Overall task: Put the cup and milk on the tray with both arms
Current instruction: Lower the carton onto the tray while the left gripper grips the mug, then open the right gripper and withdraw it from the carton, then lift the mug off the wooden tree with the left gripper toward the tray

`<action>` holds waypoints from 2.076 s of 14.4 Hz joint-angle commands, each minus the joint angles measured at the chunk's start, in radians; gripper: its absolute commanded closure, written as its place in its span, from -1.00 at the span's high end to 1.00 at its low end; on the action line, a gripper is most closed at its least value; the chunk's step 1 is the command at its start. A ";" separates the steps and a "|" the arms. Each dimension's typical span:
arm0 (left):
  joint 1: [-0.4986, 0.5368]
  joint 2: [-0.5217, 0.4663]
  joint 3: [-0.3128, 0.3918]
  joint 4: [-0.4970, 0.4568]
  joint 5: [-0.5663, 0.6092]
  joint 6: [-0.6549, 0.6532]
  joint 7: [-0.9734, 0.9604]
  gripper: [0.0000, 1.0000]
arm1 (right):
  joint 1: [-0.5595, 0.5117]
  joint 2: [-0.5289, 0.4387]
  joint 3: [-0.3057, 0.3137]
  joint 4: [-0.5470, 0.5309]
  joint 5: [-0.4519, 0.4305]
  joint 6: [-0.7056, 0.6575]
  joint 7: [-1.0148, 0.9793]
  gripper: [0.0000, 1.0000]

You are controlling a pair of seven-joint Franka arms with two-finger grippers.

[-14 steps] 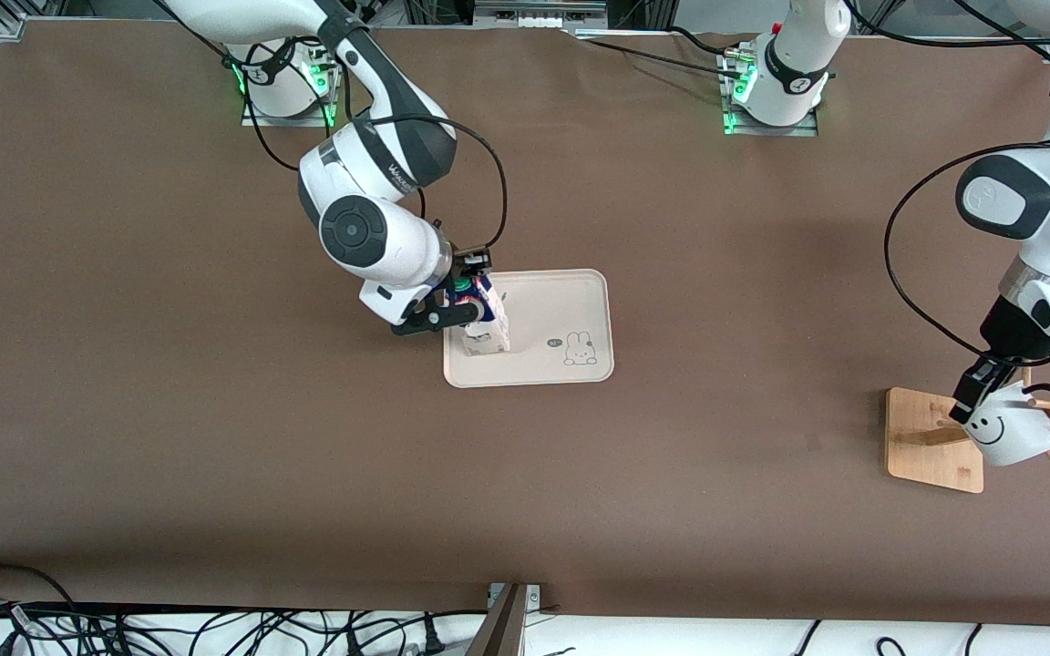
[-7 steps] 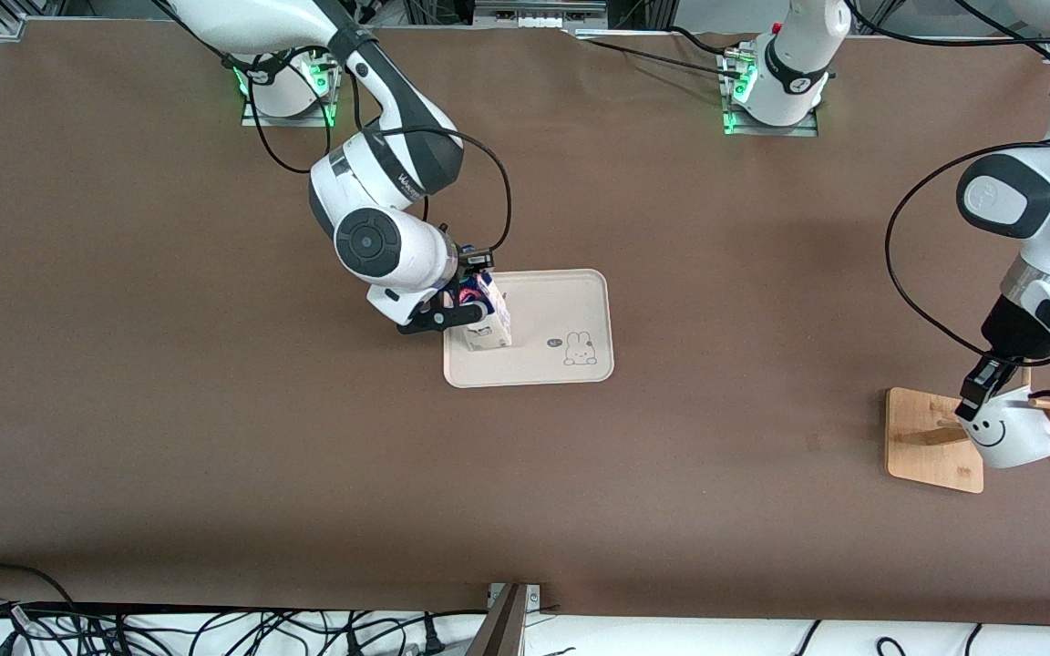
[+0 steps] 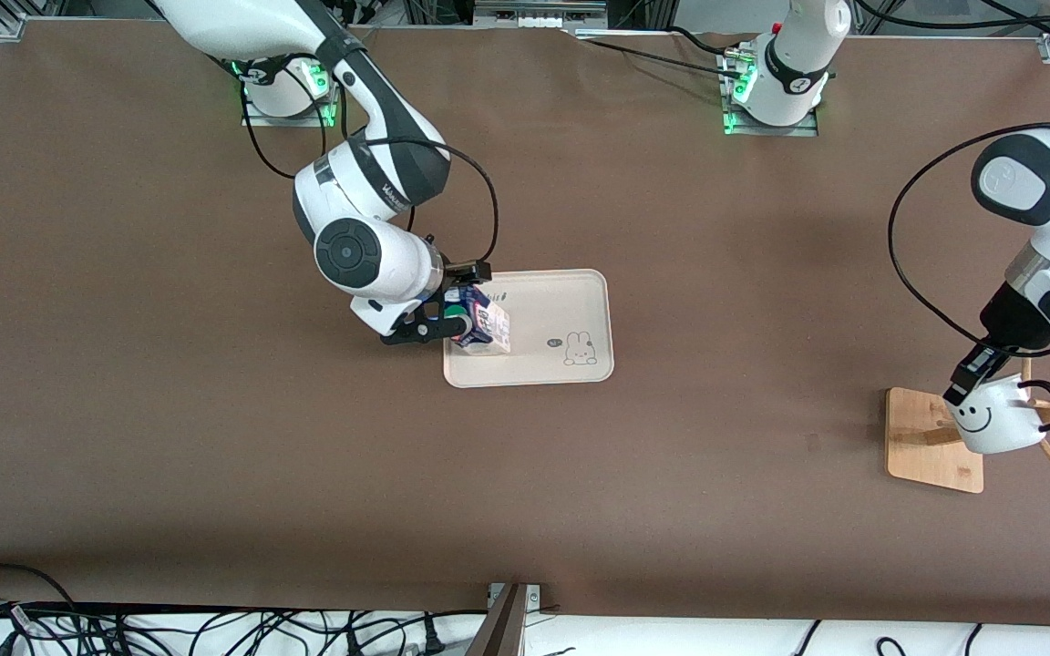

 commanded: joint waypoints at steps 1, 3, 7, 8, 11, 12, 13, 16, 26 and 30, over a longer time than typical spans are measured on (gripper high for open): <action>0.001 -0.036 -0.010 0.003 0.112 -0.043 0.018 -1.00 | 0.003 -0.040 0.001 0.001 -0.013 -0.031 0.006 1.00; -0.001 -0.049 -0.026 0.015 0.128 -0.063 0.018 -1.00 | 0.008 -0.076 0.001 0.001 -0.013 -0.073 0.009 1.00; -0.001 -0.070 -0.035 0.055 0.129 -0.207 0.018 -1.00 | 0.008 -0.175 0.000 0.001 -0.077 -0.171 0.114 1.00; -0.001 -0.070 -0.038 0.081 0.129 -0.279 0.018 -1.00 | 0.008 -0.189 0.000 0.001 -0.106 -0.192 0.133 1.00; -0.002 -0.067 -0.040 0.177 0.134 -0.472 0.019 -1.00 | 0.006 -0.251 -0.037 0.003 -0.188 -0.221 0.134 1.00; -0.004 -0.067 -0.043 0.196 0.154 -0.505 0.019 -1.00 | 0.006 -0.264 -0.051 0.006 -0.202 -0.234 0.131 1.00; -0.002 -0.067 -0.055 0.205 0.175 -0.517 0.019 -1.00 | 0.006 -0.280 -0.075 0.030 -0.211 -0.258 0.130 1.00; -0.002 -0.067 -0.063 0.228 0.181 -0.561 0.019 -1.00 | 0.006 -0.295 -0.136 0.122 -0.254 -0.362 0.115 1.00; -0.010 -0.040 -0.168 0.487 0.181 -1.092 0.047 -1.00 | -0.012 -0.292 -0.569 0.193 -0.269 -0.432 -0.330 1.00; -0.045 -0.033 -0.199 0.501 0.183 -1.187 0.085 -1.00 | -0.301 -0.297 -0.277 0.190 -0.278 -0.416 -0.358 1.00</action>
